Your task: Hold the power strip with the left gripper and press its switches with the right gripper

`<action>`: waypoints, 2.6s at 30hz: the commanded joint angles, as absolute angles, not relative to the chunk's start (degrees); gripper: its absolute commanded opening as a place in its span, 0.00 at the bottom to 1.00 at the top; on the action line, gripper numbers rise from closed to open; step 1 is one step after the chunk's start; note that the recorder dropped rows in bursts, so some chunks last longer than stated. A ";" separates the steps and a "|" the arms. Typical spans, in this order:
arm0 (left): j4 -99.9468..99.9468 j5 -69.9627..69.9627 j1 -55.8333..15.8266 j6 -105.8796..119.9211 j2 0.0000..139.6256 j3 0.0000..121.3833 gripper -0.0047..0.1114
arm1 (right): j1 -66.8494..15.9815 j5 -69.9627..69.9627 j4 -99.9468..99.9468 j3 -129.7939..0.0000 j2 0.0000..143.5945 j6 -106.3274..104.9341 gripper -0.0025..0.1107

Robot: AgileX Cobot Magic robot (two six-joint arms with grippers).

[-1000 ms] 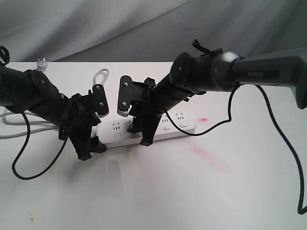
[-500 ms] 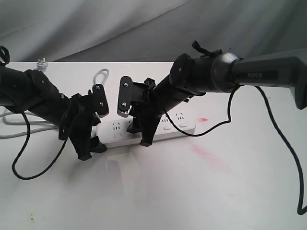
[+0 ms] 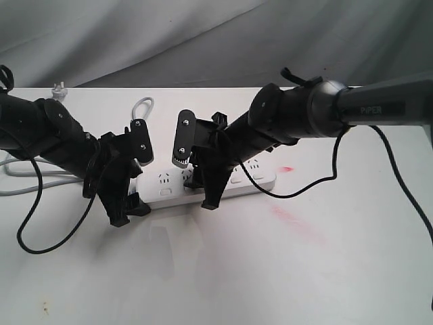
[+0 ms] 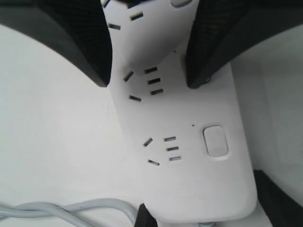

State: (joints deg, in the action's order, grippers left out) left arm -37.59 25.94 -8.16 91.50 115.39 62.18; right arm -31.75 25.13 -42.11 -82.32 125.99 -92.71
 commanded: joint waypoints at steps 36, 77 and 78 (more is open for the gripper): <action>-36.95 24.82 -8.04 91.53 115.46 62.31 0.60 | -27.86 27.71 -38.08 -79.82 120.21 -90.83 0.43; -36.95 24.82 -8.04 91.66 115.46 62.31 0.60 | -28.07 28.24 -40.48 -79.82 126.23 -91.16 0.43; -36.95 24.82 -8.04 91.66 115.46 62.31 0.60 | -28.07 28.54 -40.48 -79.82 126.47 -91.27 0.43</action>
State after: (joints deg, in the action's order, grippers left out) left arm -37.59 25.84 -8.16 91.40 115.39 62.18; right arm -28.10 26.29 -42.61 -80.47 124.15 -90.84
